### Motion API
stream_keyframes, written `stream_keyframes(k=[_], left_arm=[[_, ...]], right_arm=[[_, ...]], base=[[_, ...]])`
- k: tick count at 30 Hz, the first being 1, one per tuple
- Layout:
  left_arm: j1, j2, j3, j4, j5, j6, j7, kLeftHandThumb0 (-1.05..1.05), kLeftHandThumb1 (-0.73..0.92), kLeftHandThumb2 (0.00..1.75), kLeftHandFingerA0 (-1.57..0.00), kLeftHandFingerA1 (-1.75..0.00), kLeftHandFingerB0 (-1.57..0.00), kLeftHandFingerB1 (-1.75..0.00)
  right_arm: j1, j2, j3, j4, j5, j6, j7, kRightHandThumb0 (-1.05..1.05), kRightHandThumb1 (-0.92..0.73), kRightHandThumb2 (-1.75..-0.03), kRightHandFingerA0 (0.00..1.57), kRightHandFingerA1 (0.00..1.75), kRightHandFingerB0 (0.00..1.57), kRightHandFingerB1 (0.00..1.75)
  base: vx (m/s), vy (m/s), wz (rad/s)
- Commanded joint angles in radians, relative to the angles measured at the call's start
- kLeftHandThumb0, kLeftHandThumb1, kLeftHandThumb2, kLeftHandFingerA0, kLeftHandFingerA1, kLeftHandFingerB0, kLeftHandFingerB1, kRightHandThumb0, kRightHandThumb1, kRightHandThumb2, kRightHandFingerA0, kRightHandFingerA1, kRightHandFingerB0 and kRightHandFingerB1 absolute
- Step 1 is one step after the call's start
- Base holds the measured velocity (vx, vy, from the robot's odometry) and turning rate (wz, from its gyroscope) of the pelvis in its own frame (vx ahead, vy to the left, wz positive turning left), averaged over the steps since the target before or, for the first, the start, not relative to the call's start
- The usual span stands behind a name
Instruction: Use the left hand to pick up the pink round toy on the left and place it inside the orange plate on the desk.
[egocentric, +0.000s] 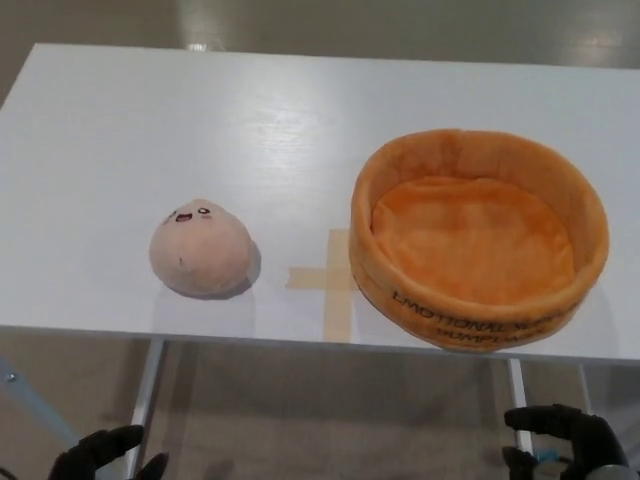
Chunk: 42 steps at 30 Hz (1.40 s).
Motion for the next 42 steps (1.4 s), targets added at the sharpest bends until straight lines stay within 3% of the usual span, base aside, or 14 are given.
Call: stream_keyframes(k=[1,6,8,16,22,24,27,29,37,42], left_arm=[[0.004,0.012,0.007,0.037,-0.029,-0.06,0.019,-0.17,0.59,0.58,-0.64,-0.47,-0.47,-0.37],[0.01,0.014,-0.01,0.041,-0.017,-0.074,0.033,-0.23,0.6,0.58,-0.65,-0.48,-0.44,-0.35],[0.016,0.015,-0.021,0.04,-0.012,-0.085,0.029,-0.24,0.62,0.58,-0.43,-0.41,-0.39,-0.33],[0.046,0.058,-0.171,0.023,0.072,-0.119,-0.019,-0.32,0.61,0.59,-0.13,-0.32,-0.23,-0.3],[0.104,0.117,-0.238,-0.024,0.08,-0.174,-0.061,-0.28,0.6,0.58,-0.17,-0.33,-0.24,-0.3],[0.159,0.154,-0.239,-0.059,0.067,-0.24,-0.096,-0.32,0.56,0.64,-0.28,-0.38,-0.27,-0.36],[0.213,0.192,-0.254,-0.131,0.07,-0.269,-0.119,-0.33,0.55,0.65,-0.3,-0.38,-0.27,-0.36],[0.293,0.253,-0.26,-0.26,0.044,-0.317,-0.223,-0.33,0.56,0.65,-0.28,-0.39,-0.26,-0.35],[0.479,0.357,-0.299,-0.624,-0.01,-0.356,-0.391,-0.37,0.55,0.64,-0.21,-0.35,-0.2,-0.34],[0.593,0.458,-0.309,-0.938,-0.184,-0.42,-0.558,-0.4,0.53,0.64,-0.21,-0.34,-0.19,-0.34]], right_arm=[[0.006,-0.001,-0.008,0.028,0.01,-0.036,-0.017,-0.14,-0.59,-0.56,0.62,0.93,0.52,0.75],[0.01,0.002,-0.013,0.033,0.014,-0.044,-0.021,-0.1,-0.58,-0.57,0.62,0.93,0.51,0.75],[0.014,0.001,-0.012,0.034,0.012,-0.051,-0.018,-0.12,-0.57,-0.56,0.64,0.96,0.54,0.78],[0.029,0.006,-0.007,0.038,0.008,-0.053,-0.024,-0.12,-0.58,-0.56,0.64,0.97,0.54,0.78],[0.047,0.015,-0.016,0.038,0.018,-0.067,-0.014,-0.13,-0.59,-0.55,0.63,0.98,0.52,0.79],[0.049,0.013,-0.011,0.04,0.01,-0.058,-0.023,-0.12,-0.58,-0.56,0.61,0.92,0.51,0.75],[0.046,0.009,-0.013,0.042,0.01,-0.052,-0.025,-0.11,-0.58,-0.56,0.62,0.92,0.52,0.75],[0.039,0.006,-0.023,0.041,0.02,-0.057,-0.018,-0.08,-0.58,-0.56,0.62,0.96,0.52,0.77],[0.037,0.001,-0.023,0.039,0.016,-0.061,-0.017,-0.1,-0.58,-0.56,0.64,0.98,0.54,0.79],[0.032,0.004,-0.022,0.041,0.015,-0.057,-0.019,-0.08,-0.57,-0.57,0.63,0.95,0.52,0.77]], base=[[0.0,0.0,0.0],[0.0,0.0,0.0],[0.0,0.0,0.0],[0.0,0.0,0.0],[0.0,0.0,0.0],[0.0,0.0,0.0],[0.0,0.0,0.0],[0.0,0.0,0.0],[0.0,0.0,0.0],[0.0,0.0,0.0]])
